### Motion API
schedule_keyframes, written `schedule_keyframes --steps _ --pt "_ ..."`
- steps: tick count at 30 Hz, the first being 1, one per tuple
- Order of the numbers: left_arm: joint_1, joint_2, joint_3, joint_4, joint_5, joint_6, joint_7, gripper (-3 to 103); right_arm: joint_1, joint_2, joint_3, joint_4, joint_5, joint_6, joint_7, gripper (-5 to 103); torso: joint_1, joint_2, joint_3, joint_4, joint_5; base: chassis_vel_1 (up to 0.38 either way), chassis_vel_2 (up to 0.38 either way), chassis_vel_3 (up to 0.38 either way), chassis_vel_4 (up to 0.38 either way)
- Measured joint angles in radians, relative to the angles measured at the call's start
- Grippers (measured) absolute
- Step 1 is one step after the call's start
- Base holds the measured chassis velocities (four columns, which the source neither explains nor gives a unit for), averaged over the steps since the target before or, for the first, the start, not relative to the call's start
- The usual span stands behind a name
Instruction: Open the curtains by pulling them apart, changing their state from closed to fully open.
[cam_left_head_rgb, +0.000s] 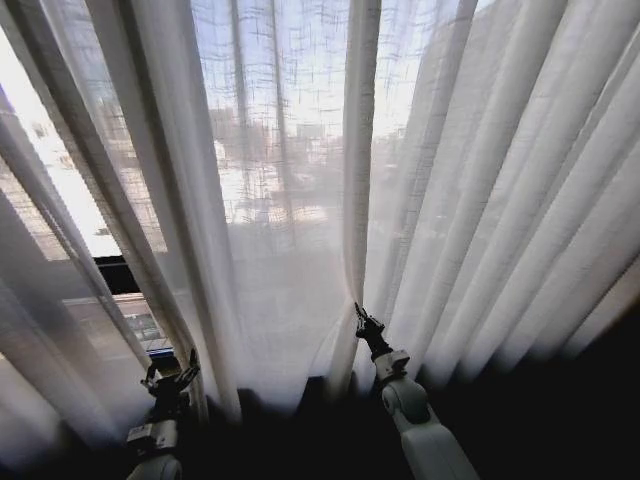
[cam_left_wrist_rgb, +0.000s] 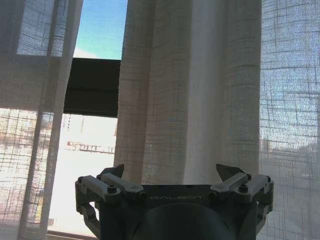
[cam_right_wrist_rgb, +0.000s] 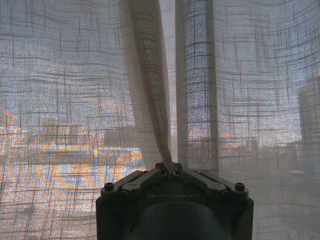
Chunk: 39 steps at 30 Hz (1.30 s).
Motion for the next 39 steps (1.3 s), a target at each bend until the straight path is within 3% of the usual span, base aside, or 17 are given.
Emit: schedule_keyframes --steps 39 --pt "0.000 0.000 0.000 0.000 0.000 0.000 0.000 100 -0.042 -0.019 0.010 0.050 0.036 0.011 -0.049 0 0.000 0.000 0.000 -0.0001 0.0003 -0.356 -0.353 0.347 0.356"
